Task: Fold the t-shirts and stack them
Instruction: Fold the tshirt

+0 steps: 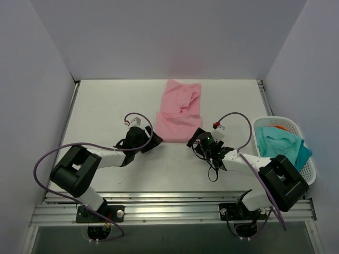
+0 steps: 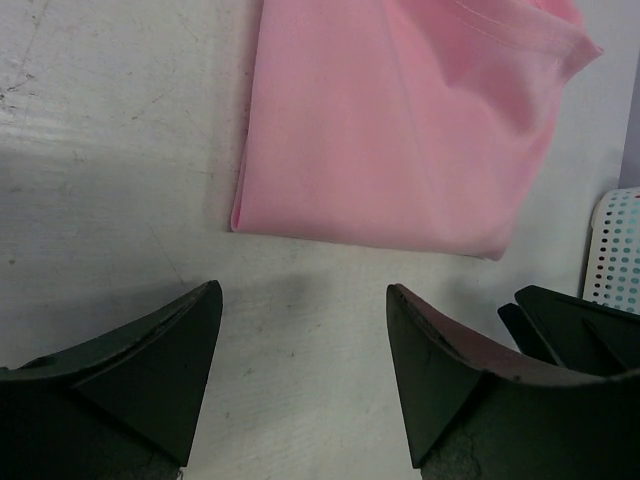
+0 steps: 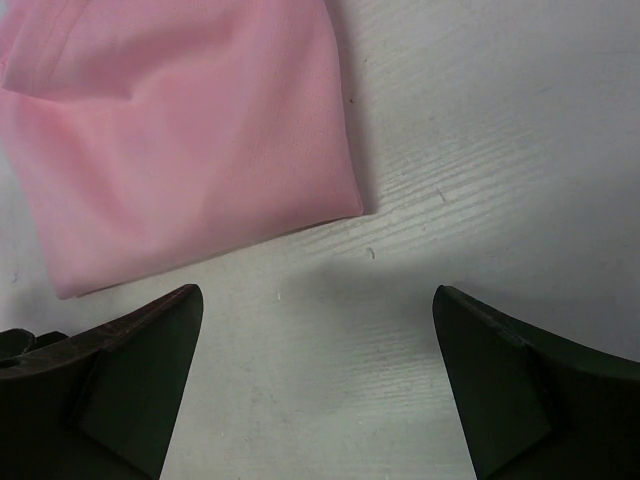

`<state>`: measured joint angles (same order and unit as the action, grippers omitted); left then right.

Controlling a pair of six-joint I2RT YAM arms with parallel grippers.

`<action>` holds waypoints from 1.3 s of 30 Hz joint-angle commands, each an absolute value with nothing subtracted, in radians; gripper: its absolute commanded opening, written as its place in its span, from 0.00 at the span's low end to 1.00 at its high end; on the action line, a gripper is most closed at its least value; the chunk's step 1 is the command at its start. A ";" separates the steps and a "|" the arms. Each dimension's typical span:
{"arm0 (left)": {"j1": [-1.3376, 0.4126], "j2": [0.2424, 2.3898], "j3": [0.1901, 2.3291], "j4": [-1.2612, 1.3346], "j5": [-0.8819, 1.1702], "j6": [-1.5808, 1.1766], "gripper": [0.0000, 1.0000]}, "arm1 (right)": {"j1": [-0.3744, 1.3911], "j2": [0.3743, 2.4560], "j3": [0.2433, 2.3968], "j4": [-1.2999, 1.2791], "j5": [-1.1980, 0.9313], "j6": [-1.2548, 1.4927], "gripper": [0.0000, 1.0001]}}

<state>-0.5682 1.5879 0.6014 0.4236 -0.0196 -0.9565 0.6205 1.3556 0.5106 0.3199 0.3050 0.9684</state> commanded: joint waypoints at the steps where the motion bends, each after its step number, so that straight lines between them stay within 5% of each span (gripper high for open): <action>1: -0.574 1.641 0.659 0.532 -0.035 -0.994 0.75 | 0.607 1.426 0.563 0.377 0.310 0.968 0.94; 15: -0.568 1.740 0.696 0.574 -0.066 -1.008 0.75 | 0.555 1.618 0.611 0.486 0.229 0.943 0.77; 21: -0.566 1.749 0.693 0.577 -0.097 -1.022 0.74 | 0.540 1.609 0.601 0.492 0.227 0.939 0.61; 25: -0.566 1.755 0.687 0.591 -0.117 -1.028 0.72 | 0.534 1.608 0.598 0.495 0.222 0.940 0.41; 39: -0.555 1.838 0.716 0.632 -0.126 -1.002 0.42 | 0.517 1.615 0.597 0.502 0.206 0.927 0.22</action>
